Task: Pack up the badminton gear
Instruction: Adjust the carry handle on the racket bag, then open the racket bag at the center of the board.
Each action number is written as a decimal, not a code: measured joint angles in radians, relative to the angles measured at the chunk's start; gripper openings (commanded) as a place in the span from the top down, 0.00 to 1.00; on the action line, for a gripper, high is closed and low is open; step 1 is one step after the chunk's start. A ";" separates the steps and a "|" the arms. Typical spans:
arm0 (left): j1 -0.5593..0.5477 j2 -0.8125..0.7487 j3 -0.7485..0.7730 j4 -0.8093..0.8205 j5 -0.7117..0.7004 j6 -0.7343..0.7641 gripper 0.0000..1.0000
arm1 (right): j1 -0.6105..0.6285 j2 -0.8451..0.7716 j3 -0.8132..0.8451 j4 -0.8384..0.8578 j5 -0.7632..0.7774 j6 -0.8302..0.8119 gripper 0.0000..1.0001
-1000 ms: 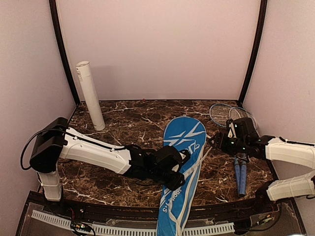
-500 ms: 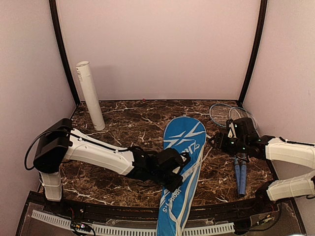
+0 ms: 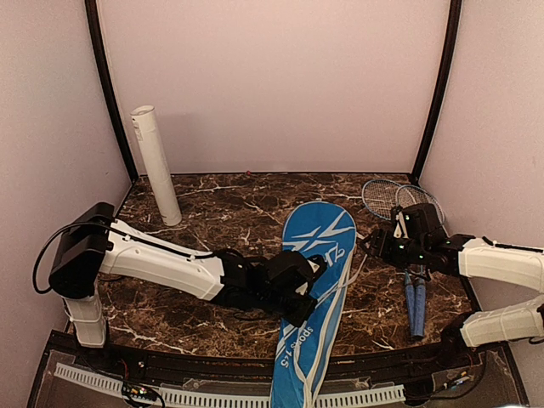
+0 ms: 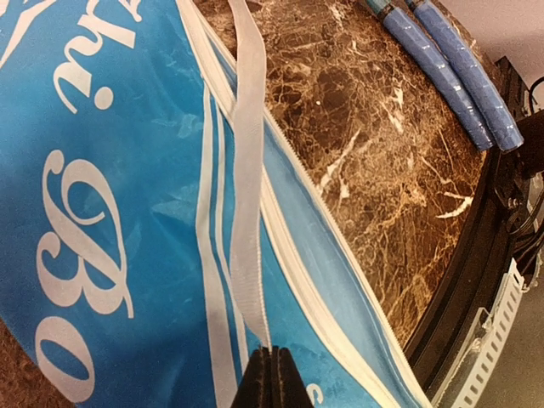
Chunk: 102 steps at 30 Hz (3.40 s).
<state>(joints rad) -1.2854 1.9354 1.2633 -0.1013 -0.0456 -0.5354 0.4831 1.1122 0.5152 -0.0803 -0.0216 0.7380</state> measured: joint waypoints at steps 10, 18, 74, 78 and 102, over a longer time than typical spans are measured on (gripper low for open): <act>0.001 -0.076 -0.069 0.021 -0.064 -0.042 1.00 | 0.000 0.000 0.000 0.000 0.000 0.000 0.28; 0.019 -0.123 -0.168 0.038 -0.116 -0.092 1.00 | 0.000 -0.007 0.000 -0.003 0.003 0.000 0.28; -0.038 0.259 0.304 -0.184 -0.106 0.097 0.74 | 0.000 -0.164 -0.045 -0.101 0.079 -0.003 0.27; -0.038 0.262 0.305 -0.192 -0.124 0.093 0.83 | 0.000 -0.164 -0.045 -0.101 0.080 -0.002 0.26; 0.026 0.089 0.063 -0.081 -0.164 -0.042 1.00 | -0.001 -0.286 -0.045 -0.270 0.153 0.031 0.18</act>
<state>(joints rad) -1.2594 2.0243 1.3262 -0.1822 -0.2100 -0.5774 0.4824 0.8257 0.4702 -0.3500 0.1310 0.7692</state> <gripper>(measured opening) 0.018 0.795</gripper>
